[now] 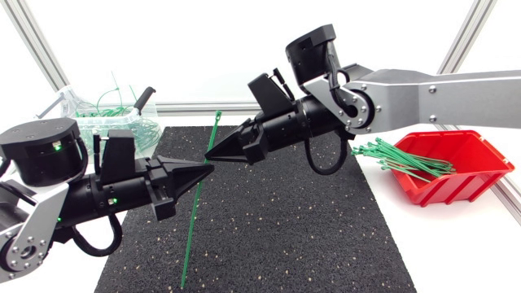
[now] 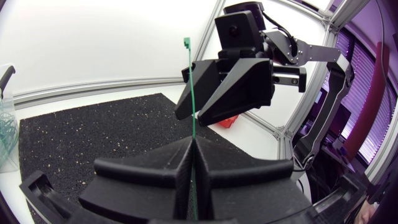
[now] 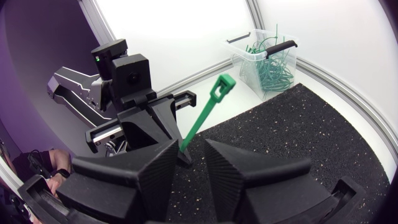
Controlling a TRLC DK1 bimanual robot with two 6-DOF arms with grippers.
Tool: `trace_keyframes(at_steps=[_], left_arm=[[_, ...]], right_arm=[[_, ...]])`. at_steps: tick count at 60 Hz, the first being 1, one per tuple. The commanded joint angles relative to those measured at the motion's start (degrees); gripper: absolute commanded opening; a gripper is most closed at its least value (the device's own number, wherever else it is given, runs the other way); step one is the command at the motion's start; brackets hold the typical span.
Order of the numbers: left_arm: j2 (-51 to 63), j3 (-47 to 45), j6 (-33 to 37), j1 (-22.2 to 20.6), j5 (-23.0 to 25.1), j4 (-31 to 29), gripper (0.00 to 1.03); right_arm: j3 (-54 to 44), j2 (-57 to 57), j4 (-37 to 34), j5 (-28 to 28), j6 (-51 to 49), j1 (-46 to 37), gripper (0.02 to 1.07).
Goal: Take a green cable tie from the red box, thread the tail through the head to close it, then place it in the transparent bin on the left.
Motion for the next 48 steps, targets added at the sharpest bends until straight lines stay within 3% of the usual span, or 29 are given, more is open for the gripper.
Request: trace_keyframes(at_steps=[1,7,20,32,48], left_arm=[[-0.2,-1.4,-0.7,-0.4,0.9,0.9,0.04],[0.1,-1.3,-0.7,-0.4,0.9,0.9,0.04],[0.9,-1.2,-0.6,-0.5,0.9,1.3,0.04],[1.2,-1.2,-0.6,-0.5,0.9,1.5,0.04],[1.9,-1.1,-0.7,-0.8,0.9,1.5,0.04]], right_arm=[[-1.4,-1.3,0.6,-0.4,0.4,0.6,0.32],[-1.4,-1.4,0.8,-0.3,0.6,0.8,0.25],[-1.3,-1.5,1.0,-0.4,0.6,1.6,0.24],[-2.0,-1.5,3.5,-0.3,2.6,2.0,0.08],[-2.6,-1.8,4.0,0.4,3.0,1.7,0.08]])
